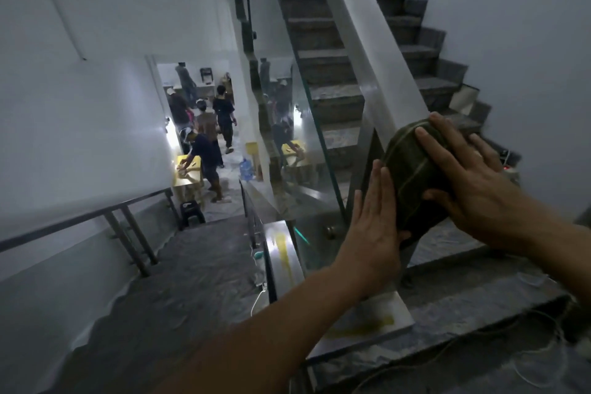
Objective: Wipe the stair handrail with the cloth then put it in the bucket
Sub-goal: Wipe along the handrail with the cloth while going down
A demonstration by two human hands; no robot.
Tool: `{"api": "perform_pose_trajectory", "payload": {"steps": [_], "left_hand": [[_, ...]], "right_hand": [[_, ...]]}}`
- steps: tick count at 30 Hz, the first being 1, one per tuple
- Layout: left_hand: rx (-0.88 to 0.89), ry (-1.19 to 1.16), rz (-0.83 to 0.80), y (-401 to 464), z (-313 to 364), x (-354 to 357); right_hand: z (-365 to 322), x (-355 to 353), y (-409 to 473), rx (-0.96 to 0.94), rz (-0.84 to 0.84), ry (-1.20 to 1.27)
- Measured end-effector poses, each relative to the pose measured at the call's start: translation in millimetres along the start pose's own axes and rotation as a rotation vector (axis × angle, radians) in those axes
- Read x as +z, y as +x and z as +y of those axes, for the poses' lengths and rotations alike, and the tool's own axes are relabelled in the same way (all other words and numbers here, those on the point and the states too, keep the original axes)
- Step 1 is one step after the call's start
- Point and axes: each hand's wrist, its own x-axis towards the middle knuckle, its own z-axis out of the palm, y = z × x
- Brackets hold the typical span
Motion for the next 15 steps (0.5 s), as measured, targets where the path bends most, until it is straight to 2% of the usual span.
{"api": "perform_pose_trajectory", "payload": {"steps": [6,15], "left_hand": [[0.004,-0.077,0.012,-4,4,-4],[0.001,-0.056,-0.011,-18,-1,6]], "right_hand": [[-19,10,-12,0.089,0.102,0.061],[-34,35,-26,0.068,0.199,0.242]]}}
